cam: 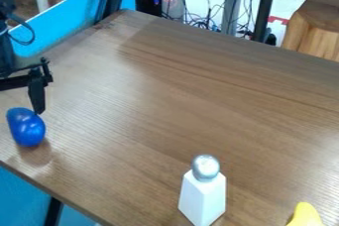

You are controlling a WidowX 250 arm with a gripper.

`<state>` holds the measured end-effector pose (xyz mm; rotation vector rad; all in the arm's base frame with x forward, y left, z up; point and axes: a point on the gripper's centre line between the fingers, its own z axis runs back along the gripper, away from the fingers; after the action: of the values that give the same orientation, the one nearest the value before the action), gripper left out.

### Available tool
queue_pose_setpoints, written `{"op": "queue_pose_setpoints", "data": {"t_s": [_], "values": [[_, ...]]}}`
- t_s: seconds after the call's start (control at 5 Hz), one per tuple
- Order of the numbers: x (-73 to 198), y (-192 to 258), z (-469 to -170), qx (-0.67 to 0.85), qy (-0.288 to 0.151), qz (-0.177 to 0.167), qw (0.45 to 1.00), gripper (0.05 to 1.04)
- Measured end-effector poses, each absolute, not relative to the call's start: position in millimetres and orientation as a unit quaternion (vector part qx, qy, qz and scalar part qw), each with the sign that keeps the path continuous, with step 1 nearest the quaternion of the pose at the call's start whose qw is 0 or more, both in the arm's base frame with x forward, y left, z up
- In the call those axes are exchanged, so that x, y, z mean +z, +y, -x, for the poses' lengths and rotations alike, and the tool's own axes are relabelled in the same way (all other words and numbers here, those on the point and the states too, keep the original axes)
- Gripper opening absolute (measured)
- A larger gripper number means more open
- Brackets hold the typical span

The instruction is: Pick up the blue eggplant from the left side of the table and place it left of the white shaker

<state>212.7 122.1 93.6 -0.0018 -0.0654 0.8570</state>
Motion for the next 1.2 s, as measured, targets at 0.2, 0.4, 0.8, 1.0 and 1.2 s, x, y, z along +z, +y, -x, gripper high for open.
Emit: {"op": "queue_pose_setpoints", "data": {"t_s": [0.2,0.4,0.8,1.0,1.2], "values": [[94,120,-216,0.424,-0.042,0.032,0.904,1.001],[96,124,-215,0.431,-0.033,0.021,0.901,1.001],[54,147,-214,0.477,0.064,-0.036,0.876,1.001],[53,148,-222,0.473,0.06,-0.044,0.878,0.945],[51,143,-225,0.456,0.061,-0.056,0.886,0.709]]}}
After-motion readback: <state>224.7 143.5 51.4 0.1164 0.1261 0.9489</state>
